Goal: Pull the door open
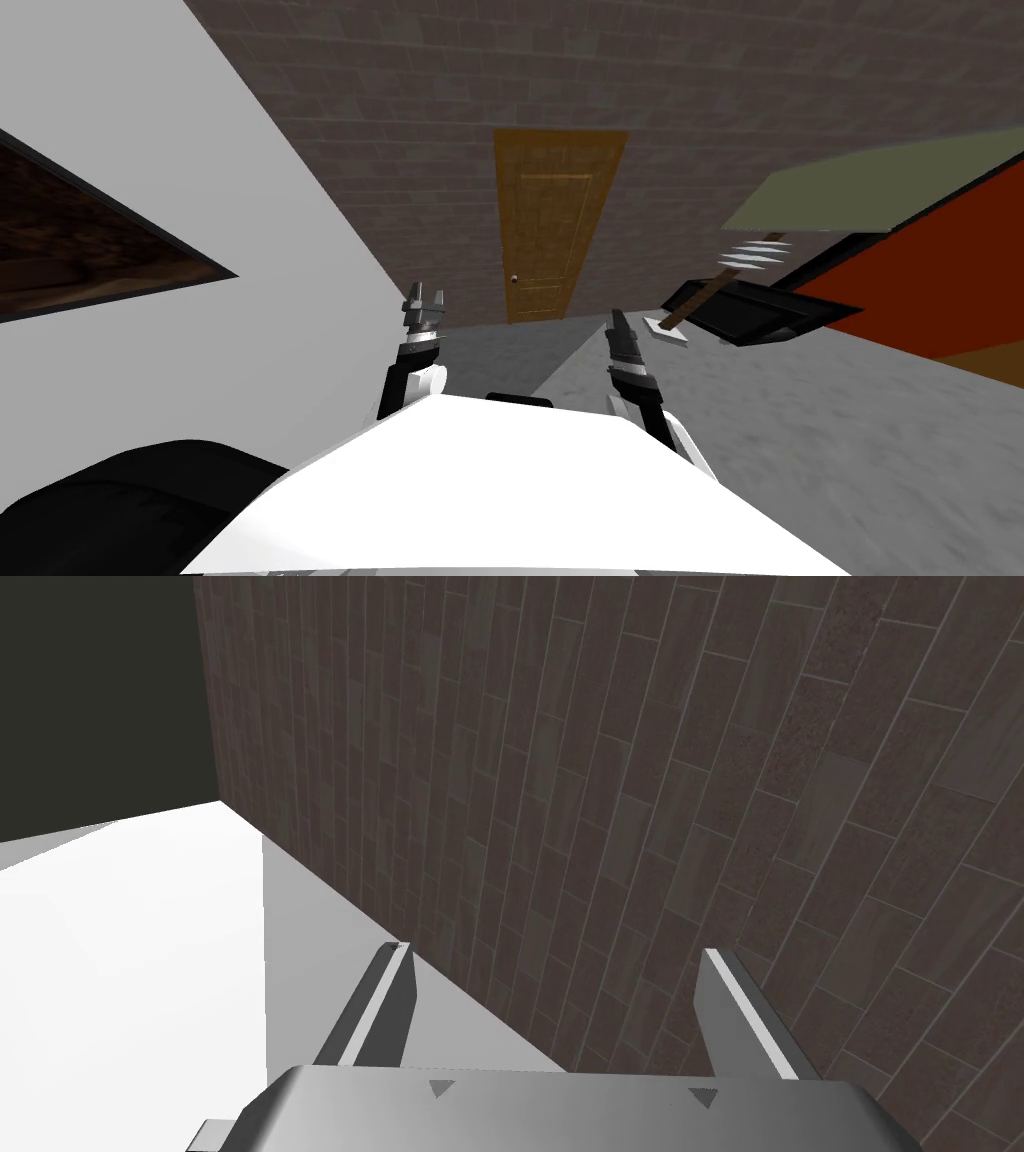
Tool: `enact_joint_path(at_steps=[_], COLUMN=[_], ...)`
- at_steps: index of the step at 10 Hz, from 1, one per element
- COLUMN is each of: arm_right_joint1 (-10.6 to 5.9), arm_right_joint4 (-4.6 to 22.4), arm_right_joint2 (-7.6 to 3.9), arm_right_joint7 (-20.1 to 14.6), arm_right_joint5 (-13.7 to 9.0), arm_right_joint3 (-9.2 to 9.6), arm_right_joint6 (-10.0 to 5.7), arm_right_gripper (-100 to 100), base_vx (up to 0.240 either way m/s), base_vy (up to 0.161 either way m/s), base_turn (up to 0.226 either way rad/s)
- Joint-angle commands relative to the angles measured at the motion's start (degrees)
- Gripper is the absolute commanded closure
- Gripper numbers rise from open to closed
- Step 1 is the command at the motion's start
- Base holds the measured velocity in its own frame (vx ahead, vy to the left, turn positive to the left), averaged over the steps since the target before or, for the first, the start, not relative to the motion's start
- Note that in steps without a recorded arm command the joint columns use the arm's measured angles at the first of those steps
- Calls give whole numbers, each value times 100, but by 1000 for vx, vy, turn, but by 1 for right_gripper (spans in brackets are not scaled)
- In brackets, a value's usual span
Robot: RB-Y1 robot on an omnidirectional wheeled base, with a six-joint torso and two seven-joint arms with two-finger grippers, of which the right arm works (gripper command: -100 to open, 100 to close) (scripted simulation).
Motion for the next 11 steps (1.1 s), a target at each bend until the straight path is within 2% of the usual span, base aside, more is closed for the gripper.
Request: enact_joint_path(at_steps=[1, 3, 11], arm_right_joint1=[-49, -130, -362], arm_right_joint4=[201, 479, 1284], arm_right_joint2=[-38, -62, -97], arm_right_joint7=[178, 439, 1196], arm_right_joint5=[97, 258, 724], arm_right_joint3=[-113, -250, -647], arm_right_joint6=[-68, -146, -372], arm_right_gripper=[-100, -100, -100], base_vx=[144, 127, 112], base_vy=[64, 70, 51], base_turn=[82, 79, 66])
